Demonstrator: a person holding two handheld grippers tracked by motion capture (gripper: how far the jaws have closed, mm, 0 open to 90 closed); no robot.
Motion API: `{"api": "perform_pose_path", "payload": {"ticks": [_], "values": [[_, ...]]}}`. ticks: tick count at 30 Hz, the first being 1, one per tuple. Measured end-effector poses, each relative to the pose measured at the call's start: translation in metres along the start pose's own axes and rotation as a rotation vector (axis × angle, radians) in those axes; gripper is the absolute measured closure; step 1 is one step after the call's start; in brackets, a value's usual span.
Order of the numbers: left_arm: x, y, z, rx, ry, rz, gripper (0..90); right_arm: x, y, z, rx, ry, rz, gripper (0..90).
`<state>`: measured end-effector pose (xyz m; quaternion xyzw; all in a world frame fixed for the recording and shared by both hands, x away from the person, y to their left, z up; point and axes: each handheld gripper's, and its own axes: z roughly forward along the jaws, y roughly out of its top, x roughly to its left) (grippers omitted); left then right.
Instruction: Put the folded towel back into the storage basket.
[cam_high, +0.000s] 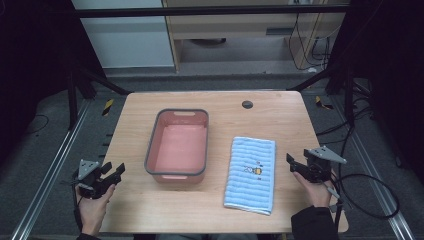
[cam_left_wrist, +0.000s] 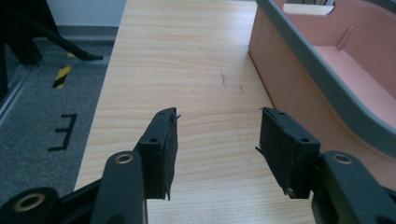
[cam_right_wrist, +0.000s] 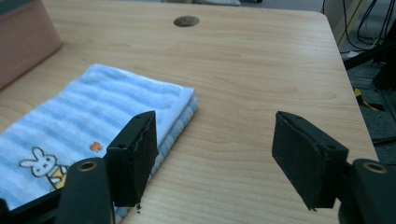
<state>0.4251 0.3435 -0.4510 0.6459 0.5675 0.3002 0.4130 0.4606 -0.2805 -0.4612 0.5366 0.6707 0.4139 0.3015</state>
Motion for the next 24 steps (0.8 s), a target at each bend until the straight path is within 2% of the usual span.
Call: {"api": "perform_pose_path", "payload": {"ticks": [4,11,24], "values": [[-0.008,0.003,-0.003,0.002,-0.015,0.022,41.9,0.001,0.002,-0.001,-0.006,0.007,-0.003,30.5],[-0.013,0.008,-0.008,-0.006,-0.035,0.039,36.8,0.003,0.005,-0.005,-0.011,0.017,-0.021,29.8],[-0.028,0.021,-0.019,-0.042,-0.089,0.044,30.9,0.009,0.015,-0.011,-0.041,0.043,-0.036,26.4]]}}
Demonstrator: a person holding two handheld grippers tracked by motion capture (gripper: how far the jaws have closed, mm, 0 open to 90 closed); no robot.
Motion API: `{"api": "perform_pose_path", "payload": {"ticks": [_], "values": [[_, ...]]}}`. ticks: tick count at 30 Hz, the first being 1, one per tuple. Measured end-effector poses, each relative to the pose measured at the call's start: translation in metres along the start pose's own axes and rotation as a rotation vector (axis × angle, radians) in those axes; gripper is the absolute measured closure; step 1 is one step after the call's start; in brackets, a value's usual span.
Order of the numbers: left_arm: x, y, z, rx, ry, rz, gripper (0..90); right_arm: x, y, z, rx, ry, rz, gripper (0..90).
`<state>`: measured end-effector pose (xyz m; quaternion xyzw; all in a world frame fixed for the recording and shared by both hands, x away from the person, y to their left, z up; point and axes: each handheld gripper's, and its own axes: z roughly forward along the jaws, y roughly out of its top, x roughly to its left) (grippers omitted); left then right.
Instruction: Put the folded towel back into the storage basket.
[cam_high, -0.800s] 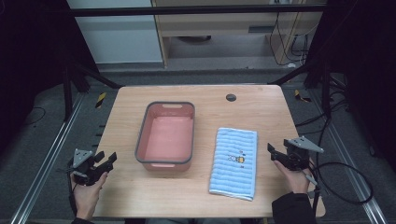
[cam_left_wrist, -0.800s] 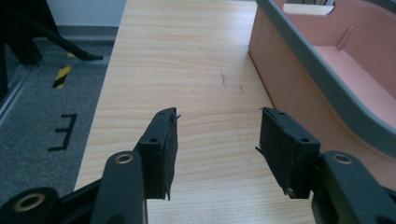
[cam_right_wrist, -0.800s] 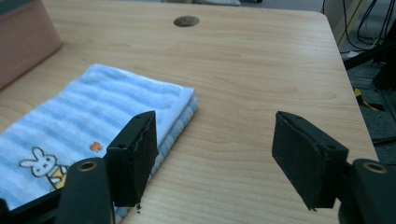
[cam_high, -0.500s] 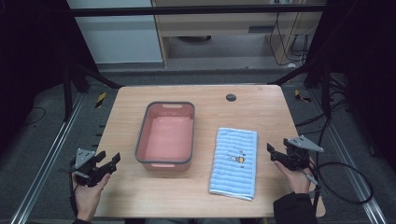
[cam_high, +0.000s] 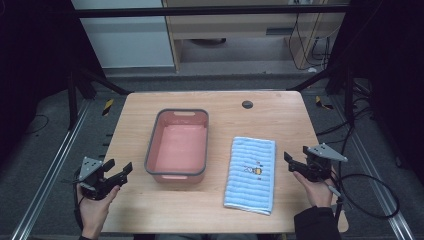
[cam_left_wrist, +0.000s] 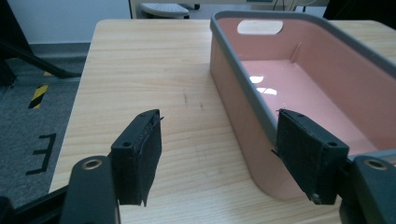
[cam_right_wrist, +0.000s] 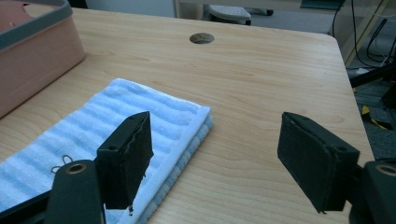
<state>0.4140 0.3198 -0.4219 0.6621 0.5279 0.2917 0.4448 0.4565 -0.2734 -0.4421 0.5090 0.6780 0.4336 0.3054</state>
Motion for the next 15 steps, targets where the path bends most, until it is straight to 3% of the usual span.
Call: {"api": "perform_pose_path", "payload": {"ticks": [9,15], "values": [[-0.016,0.006,-0.001,-0.012,-0.03,0.032,29.4,0.007,0.012,-0.002,-0.023,0.024,-0.014,32.6],[-0.022,0.01,-0.003,-0.028,-0.041,0.03,29.4,0.011,0.02,-0.003,-0.033,0.033,-0.032,34.0]]}}
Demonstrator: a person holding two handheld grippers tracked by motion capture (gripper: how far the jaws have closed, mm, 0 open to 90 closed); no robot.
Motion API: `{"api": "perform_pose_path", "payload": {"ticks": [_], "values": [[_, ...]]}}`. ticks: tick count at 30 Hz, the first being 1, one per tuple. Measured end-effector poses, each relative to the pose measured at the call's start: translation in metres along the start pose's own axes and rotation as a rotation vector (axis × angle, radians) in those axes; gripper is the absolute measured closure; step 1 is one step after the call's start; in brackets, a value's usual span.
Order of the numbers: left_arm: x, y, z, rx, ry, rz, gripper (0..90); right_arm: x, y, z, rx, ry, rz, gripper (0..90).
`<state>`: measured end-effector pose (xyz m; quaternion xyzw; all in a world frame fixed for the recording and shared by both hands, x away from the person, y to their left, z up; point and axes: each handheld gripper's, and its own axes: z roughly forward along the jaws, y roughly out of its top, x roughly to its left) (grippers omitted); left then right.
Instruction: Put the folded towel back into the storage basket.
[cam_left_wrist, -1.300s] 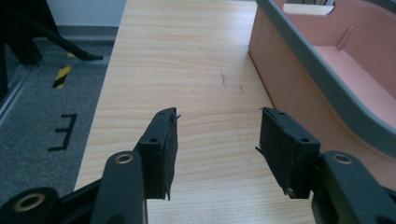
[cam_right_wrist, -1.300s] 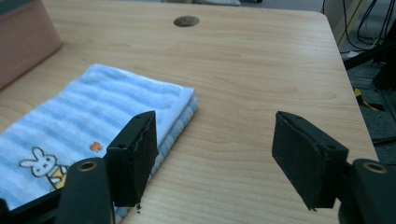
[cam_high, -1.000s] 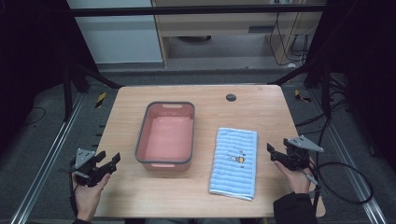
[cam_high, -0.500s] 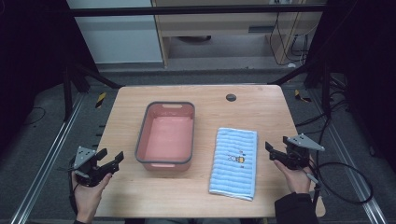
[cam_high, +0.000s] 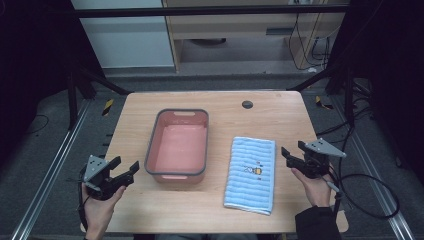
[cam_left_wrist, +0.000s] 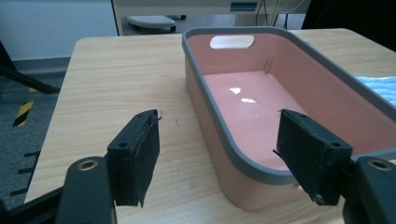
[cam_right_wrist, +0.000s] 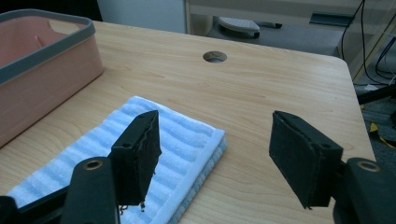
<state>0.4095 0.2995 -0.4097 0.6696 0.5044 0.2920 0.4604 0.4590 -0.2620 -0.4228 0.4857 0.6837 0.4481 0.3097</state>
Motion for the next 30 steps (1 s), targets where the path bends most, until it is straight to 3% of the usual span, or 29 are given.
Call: {"api": "perform_pose_path", "payload": {"ticks": [19,30], "values": [[-0.031,0.015,0.006,-0.031,-0.044,0.047,33.1,0.004,0.014,-0.001,-0.017,0.033,0.013,39.9],[-0.049,0.021,0.012,-0.042,-0.076,0.072,33.6,0.006,0.024,-0.001,-0.023,0.034,-0.009,41.8]]}}
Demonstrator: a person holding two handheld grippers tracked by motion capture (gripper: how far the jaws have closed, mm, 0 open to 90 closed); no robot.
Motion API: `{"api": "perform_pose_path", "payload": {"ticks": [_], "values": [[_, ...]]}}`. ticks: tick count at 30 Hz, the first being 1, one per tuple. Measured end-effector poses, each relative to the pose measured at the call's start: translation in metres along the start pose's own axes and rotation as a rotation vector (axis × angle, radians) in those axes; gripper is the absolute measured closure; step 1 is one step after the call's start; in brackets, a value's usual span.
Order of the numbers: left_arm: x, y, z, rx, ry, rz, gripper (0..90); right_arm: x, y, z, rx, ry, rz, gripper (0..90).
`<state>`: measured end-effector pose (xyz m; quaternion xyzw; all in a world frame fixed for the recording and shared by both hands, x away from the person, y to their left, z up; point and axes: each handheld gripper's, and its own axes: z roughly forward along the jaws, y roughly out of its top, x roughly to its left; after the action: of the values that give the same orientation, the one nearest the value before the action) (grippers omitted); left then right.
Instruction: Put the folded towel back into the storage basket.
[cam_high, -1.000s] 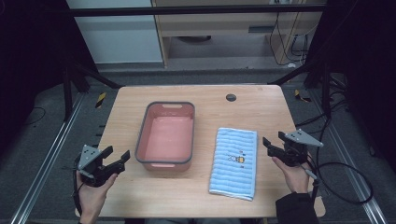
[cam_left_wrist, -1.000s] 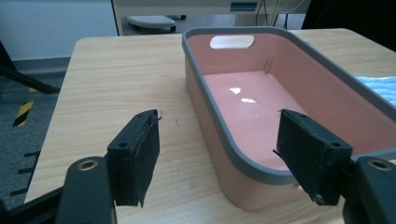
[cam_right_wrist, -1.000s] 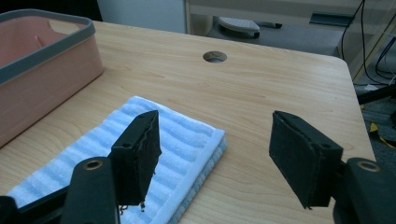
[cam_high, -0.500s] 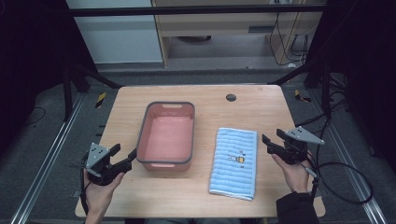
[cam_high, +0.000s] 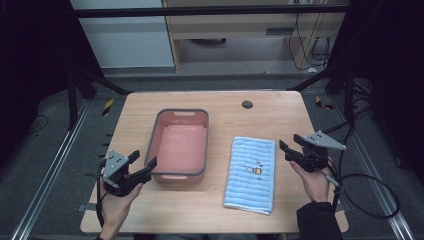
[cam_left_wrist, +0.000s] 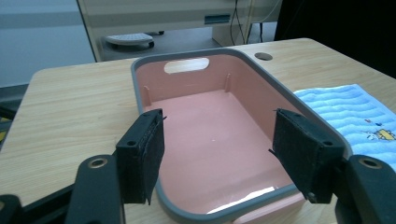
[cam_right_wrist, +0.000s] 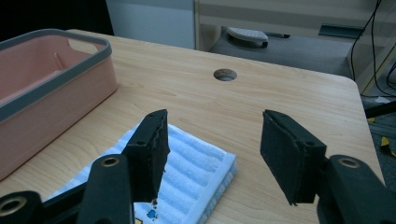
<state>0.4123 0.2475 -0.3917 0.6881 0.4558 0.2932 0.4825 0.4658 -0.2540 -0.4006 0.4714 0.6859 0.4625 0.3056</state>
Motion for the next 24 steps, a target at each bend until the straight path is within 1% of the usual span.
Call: {"api": "perform_pose_path", "payload": {"ticks": [4,5,8,10,11,12,15,18,21,24], "values": [[-0.006,0.002,0.004,0.002,-0.012,0.009,33.8,0.0,0.005,0.0,-0.004,-0.004,-0.005,40.7],[-0.009,0.003,0.006,-0.001,-0.019,0.01,33.8,0.0,0.007,0.0,-0.006,-0.007,0.003,39.8],[-0.013,0.004,0.009,-0.006,-0.025,0.007,34.1,0.0,0.009,0.0,-0.011,-0.014,-0.005,39.4],[-0.017,0.005,0.011,-0.003,-0.032,0.017,34.1,0.0,0.01,0.001,-0.02,-0.01,-0.003,39.1],[-0.021,0.006,0.013,-0.004,-0.036,0.026,34.1,0.0,0.011,0.002,-0.022,-0.009,0.001,38.5],[-0.021,0.006,0.013,-0.004,-0.036,0.026,34.3,0.0,0.011,0.002,-0.022,-0.009,0.001,38.5],[-0.027,0.008,0.016,-0.007,-0.05,0.027,34.4,0.0,0.012,0.005,-0.019,-0.009,0.01,38.6],[-0.034,0.011,0.019,-0.008,-0.062,0.039,34.7,0.002,0.014,0.009,-0.013,-0.003,0.005,38.1],[-0.041,0.012,0.023,-0.013,-0.079,0.037,35.1,0.004,0.017,0.012,-0.01,-0.002,-0.008,38.4],[-0.05,0.013,0.028,-0.014,-0.092,0.046,36.0,0.005,0.019,0.014,-0.006,0.009,-0.007,38.6]]}}
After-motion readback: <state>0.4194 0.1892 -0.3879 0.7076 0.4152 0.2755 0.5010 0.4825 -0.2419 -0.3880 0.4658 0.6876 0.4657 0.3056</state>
